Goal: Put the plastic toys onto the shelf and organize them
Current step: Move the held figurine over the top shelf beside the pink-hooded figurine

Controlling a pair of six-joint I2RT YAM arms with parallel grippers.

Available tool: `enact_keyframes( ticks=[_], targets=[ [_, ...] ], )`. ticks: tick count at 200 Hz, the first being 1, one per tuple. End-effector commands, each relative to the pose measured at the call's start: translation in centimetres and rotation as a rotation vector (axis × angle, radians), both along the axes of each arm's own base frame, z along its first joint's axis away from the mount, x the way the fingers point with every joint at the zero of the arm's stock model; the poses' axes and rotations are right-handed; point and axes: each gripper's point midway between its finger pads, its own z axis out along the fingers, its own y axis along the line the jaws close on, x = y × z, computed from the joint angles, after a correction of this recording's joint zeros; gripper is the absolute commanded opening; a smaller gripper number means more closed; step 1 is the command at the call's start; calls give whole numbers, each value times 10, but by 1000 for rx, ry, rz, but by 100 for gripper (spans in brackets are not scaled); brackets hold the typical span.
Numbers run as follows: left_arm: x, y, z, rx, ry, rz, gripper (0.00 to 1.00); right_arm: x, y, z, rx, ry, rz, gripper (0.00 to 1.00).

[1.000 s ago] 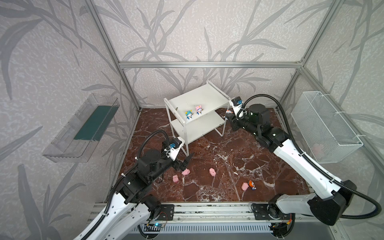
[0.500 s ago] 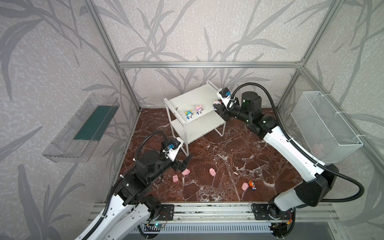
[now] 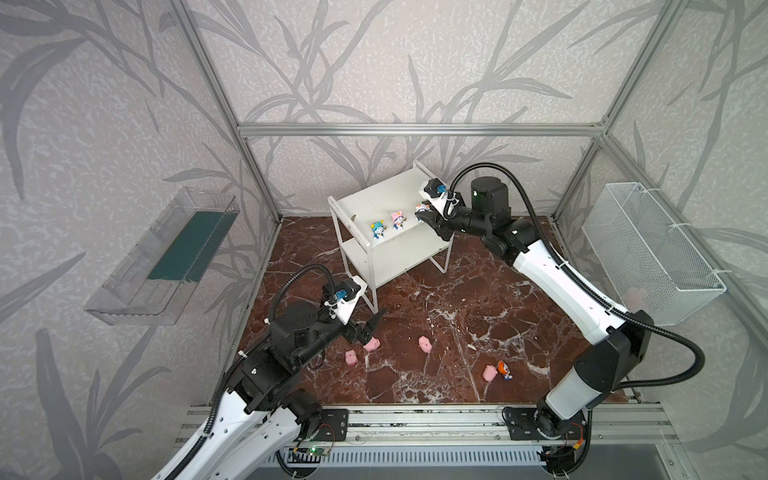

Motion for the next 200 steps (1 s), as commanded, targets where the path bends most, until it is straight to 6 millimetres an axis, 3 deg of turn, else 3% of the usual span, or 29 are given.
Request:
enact_keyframes(
  ticks=[1,71,76,94,134,200],
  targets=[
    [-1,1,2,-5,-24,-7,99,0,3,11,6,-37,33,19],
    [-1,1,1,-1,-25,-5,99,5,8,8,8,-51,47,20],
    [0,0,1,1,-23,-5,99,10,12,-5,-7,-28,49,21],
    [0,1,0,1,-22,-3,99,11,12,-9,-13,-24,50,22],
    [0,1,1,1,-22,-5,99,13,10,-11,-16,-16,30,35],
    [-1,0,0,1,-21,-8,99,15,3,-14,-20,-16,7,45]
  ],
)
